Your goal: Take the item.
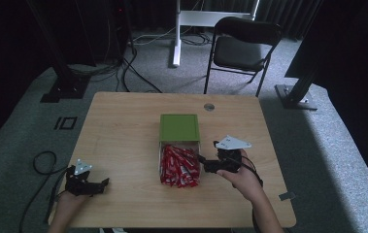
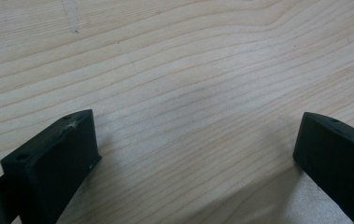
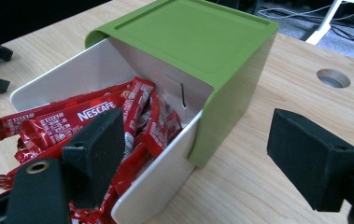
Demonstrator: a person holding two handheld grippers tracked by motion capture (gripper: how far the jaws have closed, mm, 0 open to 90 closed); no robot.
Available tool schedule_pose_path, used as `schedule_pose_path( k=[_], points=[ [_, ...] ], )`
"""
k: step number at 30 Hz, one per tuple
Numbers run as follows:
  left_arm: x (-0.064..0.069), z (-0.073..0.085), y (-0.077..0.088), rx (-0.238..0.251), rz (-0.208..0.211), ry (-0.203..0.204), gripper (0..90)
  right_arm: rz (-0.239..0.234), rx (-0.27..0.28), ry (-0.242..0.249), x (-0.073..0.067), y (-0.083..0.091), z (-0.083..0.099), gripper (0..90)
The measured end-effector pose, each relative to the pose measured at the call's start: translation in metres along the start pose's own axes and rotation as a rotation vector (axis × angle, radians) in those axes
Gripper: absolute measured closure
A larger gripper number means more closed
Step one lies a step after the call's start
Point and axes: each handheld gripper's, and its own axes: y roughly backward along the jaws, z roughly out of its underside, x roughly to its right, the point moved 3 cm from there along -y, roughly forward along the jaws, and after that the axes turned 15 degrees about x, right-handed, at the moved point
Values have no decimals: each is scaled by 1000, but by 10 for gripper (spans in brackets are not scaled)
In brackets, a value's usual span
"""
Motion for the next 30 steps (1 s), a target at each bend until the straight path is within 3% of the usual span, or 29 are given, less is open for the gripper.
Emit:
schedule_pose_path(
  k=[15,25,30],
  points=[
    [0,0,0,1,0,1,7,-85,-3,25,-25,-20,-3,240],
    [0,0,0,0,0,0,7,-143,-26,103,-40,-36,-1,400],
    [0,0,0,0,0,0,7,-181,-46,89,-44,-40,1,460]
  ],
)
